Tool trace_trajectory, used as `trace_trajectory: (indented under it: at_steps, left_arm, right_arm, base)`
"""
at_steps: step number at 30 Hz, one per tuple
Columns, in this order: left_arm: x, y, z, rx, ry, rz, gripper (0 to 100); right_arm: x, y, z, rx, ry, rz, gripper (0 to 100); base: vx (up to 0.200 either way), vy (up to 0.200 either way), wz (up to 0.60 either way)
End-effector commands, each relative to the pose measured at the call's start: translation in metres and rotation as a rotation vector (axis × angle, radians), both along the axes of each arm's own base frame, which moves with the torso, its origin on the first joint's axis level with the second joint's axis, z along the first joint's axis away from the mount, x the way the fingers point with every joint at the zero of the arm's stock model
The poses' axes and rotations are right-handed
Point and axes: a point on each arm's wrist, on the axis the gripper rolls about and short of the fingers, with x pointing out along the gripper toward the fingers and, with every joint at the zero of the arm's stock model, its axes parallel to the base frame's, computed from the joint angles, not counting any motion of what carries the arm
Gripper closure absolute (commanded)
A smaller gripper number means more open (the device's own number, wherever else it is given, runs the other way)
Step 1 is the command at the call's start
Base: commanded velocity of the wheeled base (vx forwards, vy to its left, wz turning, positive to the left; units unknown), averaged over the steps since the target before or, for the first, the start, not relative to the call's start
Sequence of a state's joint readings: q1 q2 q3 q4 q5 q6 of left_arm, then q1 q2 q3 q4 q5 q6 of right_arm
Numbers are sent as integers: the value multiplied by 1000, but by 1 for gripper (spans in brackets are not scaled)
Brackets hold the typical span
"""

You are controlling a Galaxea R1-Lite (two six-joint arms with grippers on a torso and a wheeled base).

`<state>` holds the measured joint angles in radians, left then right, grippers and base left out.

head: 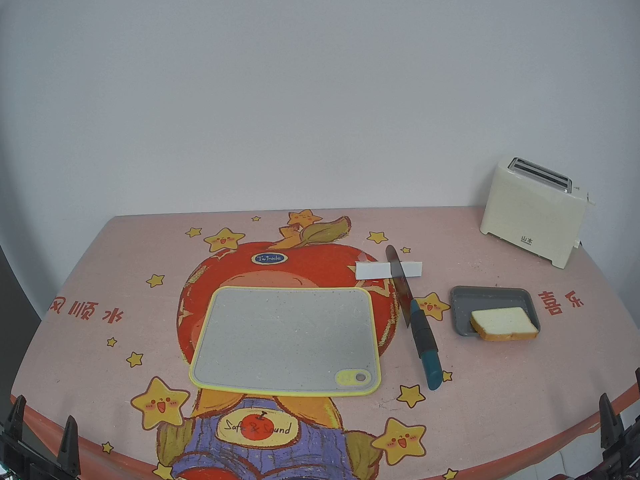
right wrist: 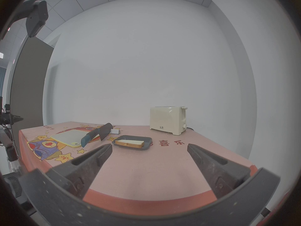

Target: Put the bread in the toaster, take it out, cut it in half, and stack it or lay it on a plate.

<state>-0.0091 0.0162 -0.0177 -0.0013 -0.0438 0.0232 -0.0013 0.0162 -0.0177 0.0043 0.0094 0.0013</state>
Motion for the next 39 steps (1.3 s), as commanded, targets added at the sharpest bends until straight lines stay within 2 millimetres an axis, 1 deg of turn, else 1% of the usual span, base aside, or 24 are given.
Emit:
trace_trajectory:
  at_steps: [1, 7, 36, 38, 39]
  left_arm:
    - [1, 0, -5, 0, 9, 1, 0]
    - [1, 0, -5, 0, 9, 1, 0]
    - [1, 0, -5, 0, 9, -1, 0]
    - [1, 0, -5, 0, 9, -1, 0]
    - [1, 0, -5, 0, 9, 1, 0]
  right_arm:
    - [0, 0, -5, -3, 5, 1, 0]
    - [0, 0, -4, -32, 1, 9, 0]
    - [0, 0, -4, -35, -3, 10, 0]
    - [0, 0, 0, -35, -35, 13, 0]
    - [-1, 0, 13, -49, -171, 11, 0]
  base:
    - [0, 0, 0]
    - [0, 0, 0]
    - [0, 0, 0]
    - [0, 0, 0]
    - [0, 0, 0]
